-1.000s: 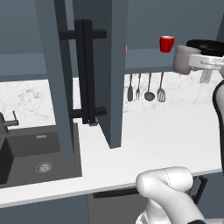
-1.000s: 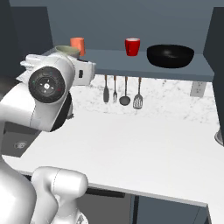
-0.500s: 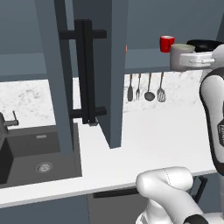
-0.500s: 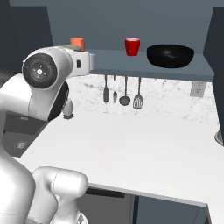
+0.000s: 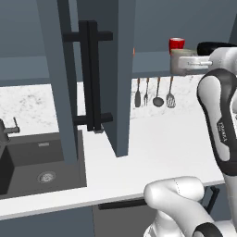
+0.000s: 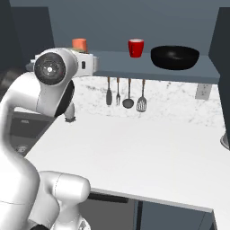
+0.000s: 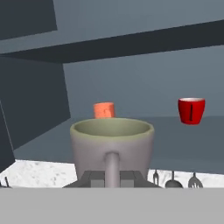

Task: Gather all objects into one cabinet and sort the glasses and bowls to opposite sides.

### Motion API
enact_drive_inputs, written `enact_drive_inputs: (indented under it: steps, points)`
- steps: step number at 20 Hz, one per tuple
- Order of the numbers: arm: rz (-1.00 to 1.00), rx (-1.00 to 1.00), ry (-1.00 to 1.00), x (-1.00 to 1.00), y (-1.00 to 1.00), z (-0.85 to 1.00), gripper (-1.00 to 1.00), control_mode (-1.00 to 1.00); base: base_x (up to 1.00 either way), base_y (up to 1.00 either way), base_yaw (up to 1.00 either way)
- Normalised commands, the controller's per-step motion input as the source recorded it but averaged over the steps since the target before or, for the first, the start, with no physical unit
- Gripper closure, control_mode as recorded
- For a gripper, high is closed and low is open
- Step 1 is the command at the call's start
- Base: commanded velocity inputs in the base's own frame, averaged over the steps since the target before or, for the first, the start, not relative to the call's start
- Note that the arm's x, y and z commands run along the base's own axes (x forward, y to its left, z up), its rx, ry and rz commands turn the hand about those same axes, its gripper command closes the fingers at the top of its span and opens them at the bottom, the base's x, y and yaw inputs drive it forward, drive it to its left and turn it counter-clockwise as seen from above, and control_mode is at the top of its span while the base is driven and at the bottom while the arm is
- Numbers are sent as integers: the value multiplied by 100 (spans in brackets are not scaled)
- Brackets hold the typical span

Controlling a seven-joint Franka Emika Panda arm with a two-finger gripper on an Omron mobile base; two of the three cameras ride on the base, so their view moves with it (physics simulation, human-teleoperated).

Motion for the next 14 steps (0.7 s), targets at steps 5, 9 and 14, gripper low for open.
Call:
enact_drive_inputs:
  steps: [5, 9, 14]
  points:
    - [0, 1, 1, 77, -11, -1, 100, -100, 0, 0, 0]
    - [0, 0, 2, 71, -40, 6, 100, -100, 0, 0, 0]
    - [0, -3, 0, 56, -15, 0, 100, -100, 0, 0, 0]
